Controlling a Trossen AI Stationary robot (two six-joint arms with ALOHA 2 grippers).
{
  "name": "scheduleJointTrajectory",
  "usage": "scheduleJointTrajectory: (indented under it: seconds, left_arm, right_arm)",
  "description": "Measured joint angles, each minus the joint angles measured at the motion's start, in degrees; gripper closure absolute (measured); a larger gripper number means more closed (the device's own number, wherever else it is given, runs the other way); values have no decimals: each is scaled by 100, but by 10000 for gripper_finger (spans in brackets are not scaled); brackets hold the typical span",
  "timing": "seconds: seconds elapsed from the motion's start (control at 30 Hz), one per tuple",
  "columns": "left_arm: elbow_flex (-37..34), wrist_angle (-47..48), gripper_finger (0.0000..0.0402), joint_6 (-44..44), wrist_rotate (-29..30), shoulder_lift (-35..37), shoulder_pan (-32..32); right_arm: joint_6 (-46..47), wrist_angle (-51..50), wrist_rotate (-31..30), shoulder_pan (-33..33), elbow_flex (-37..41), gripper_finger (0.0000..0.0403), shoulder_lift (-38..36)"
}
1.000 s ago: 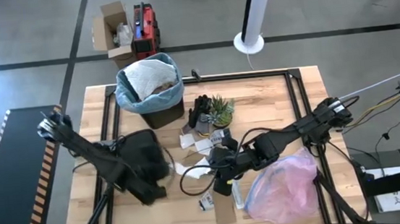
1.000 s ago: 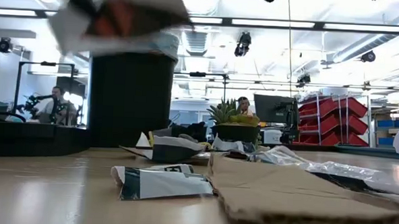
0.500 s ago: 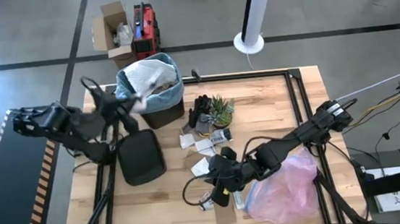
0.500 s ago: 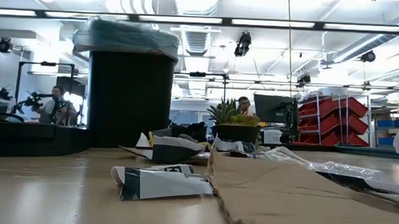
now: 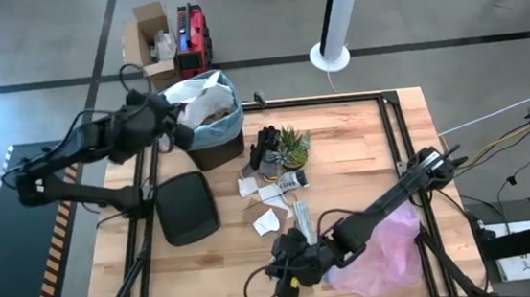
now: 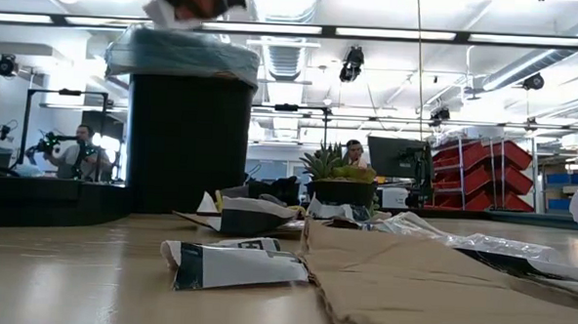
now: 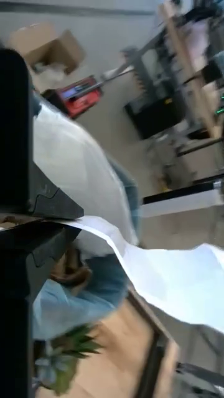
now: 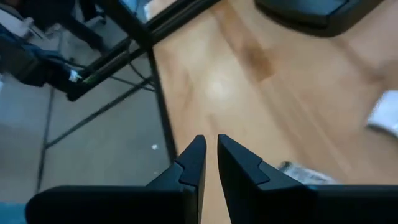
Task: Place trash/remove bag and relplace
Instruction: Put the white paper into the trash bin, then put the brown cardboard into the trash bin
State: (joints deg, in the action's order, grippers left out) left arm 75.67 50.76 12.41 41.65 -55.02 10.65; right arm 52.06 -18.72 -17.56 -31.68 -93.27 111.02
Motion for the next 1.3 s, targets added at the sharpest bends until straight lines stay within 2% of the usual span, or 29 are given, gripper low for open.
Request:
scheduleJointTrajectory:
  seconds: [0.1,0.23,0.47,0.63,0.77,0.97,1.07,1.2,1.3]
  left_arm:
    - [-10,58,402,-16,-673,-240,622]
    - [-32,84,402,-35,-999,-512,1101]
    - [39,737,385,16,-1242,-673,1170]
    - [188,1418,353,208,-1279,-657,1166]
    - [413,1558,315,470,-1409,-558,1161]
    - [902,1529,243,728,-2317,-344,1125]
    - [1143,1360,212,828,-2982,-157,1068]
    - [1139,797,183,1191,-4258,190,821]
    - [1000,451,171,1468,-4655,430,426]
  right_arm:
    - [268,12,6,-134,4,373,34]
    - [512,59,-25,-280,-5,375,59]
    - [734,-14,-48,-435,-5,361,70]
    - [753,-108,-46,-445,-5,338,68]
    - [742,-144,-41,-428,-5,317,61]
    - [738,-520,-22,-392,-2,291,-14]
    - [628,-503,-46,-394,-2,282,-21]
    - [25,-485,-83,-394,0,275,29]
    - [-451,-500,-249,-394,46,276,162]
